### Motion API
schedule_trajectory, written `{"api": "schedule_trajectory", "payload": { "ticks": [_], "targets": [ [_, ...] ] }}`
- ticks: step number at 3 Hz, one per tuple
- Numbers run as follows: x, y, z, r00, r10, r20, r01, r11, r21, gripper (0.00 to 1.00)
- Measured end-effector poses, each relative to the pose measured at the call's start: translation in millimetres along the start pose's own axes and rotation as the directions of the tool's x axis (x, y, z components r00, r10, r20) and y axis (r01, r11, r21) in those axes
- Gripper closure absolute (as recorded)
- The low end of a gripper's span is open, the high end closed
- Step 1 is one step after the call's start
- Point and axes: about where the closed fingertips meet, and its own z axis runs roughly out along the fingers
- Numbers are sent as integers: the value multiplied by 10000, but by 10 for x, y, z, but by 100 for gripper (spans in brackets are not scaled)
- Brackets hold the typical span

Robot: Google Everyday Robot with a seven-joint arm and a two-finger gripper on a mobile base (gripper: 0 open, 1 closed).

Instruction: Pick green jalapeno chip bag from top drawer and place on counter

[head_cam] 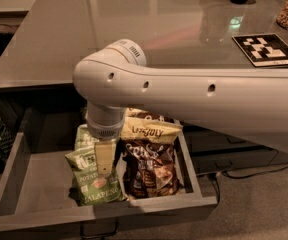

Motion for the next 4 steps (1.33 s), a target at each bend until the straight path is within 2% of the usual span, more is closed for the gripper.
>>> {"api": "schedule_trajectory", "payload": {
  "ticks": [2,4],
  "targets": [
    [-204,71,339,9989,-323,345,347,9969,-708,14],
    [-248,118,617,9975,-486,508,549,9898,-1316,9]
  ]
}}
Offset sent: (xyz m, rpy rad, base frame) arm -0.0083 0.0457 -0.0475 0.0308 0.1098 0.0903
